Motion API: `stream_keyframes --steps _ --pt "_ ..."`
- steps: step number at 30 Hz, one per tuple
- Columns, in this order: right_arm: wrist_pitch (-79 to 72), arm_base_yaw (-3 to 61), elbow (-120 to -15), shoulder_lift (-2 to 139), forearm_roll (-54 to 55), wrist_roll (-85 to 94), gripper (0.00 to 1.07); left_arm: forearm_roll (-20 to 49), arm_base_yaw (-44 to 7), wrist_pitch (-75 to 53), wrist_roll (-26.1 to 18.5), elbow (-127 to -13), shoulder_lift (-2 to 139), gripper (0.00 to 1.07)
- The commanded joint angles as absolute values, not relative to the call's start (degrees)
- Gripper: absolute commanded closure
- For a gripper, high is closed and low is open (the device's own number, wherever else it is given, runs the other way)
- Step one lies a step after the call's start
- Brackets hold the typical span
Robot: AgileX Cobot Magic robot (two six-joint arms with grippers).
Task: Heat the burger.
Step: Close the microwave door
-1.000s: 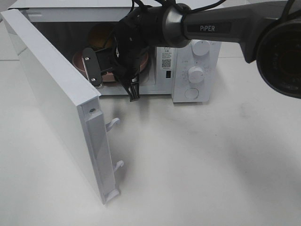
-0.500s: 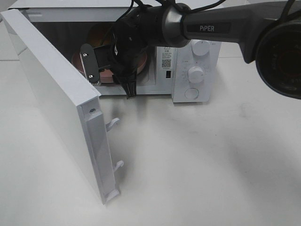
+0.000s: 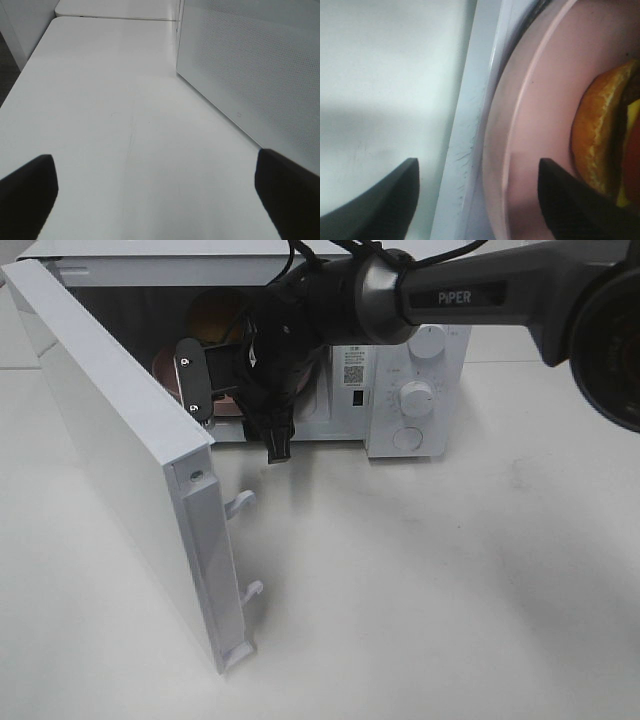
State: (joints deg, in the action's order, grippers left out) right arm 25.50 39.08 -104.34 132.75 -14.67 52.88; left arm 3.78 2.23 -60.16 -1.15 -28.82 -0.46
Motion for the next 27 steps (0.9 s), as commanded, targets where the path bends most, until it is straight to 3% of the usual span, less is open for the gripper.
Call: stream_keyframes --steps 1,27 --pt "22.3 38.8 -101.7 130.5 -14.4 52.0 0.31 4.0 1.9 -59.4 -1.3 -28.6 -1.4 0.07" --pt "15.4 37.5 -80.6 114.7 -15.0 50.4 0.31 4.0 1.9 -59.4 -1.3 -28.6 -1.4 0.07"
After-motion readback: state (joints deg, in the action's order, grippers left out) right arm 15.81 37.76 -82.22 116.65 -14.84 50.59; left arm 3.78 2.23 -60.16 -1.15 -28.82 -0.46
